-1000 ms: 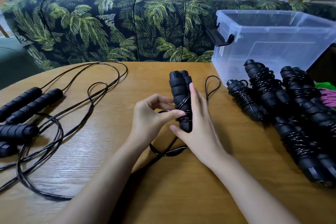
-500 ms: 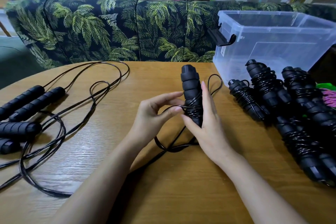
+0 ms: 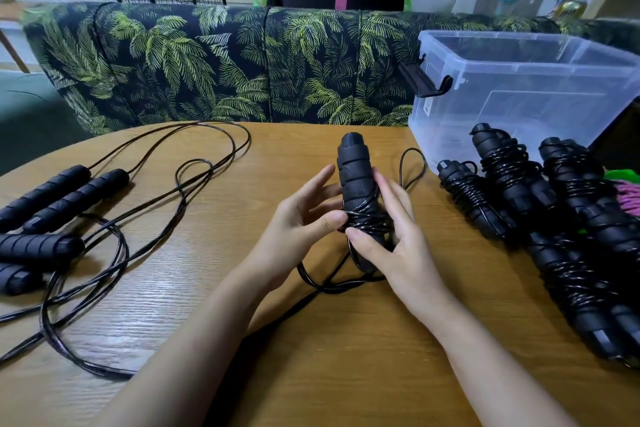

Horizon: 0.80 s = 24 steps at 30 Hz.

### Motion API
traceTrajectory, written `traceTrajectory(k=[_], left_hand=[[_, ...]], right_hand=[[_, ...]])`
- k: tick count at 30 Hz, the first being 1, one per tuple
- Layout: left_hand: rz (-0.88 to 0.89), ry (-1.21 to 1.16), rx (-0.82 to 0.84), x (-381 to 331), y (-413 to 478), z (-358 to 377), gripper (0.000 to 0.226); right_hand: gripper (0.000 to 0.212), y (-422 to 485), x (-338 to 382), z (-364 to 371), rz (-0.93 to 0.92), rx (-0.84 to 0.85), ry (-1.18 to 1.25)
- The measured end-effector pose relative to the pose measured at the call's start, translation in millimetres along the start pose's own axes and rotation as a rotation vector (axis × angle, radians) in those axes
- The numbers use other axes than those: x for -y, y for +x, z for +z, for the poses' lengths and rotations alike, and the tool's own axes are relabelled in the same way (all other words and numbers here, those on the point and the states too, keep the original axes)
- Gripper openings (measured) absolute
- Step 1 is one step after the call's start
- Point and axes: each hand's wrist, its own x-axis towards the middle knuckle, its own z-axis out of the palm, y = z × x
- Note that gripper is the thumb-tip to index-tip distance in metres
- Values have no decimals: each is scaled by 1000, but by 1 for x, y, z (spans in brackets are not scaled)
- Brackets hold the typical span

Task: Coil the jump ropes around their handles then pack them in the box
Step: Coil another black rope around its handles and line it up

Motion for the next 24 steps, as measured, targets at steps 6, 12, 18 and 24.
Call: traceTrajectory(k=[6, 12, 18, 24], left_hand=[[49, -4, -54, -9, -1, 3, 79], [83, 62, -97, -9, -1, 4, 73], [58, 60, -71, -10, 1, -4, 78], [84, 85, -108, -7, 2, -4, 75]], right_hand=[[72, -1, 3, 2, -54, 24, -29], [83, -2, -7, 9, 10, 13, -88], [79, -1, -3, 4, 42, 14, 20], [84, 2, -1, 5, -9, -70, -68]])
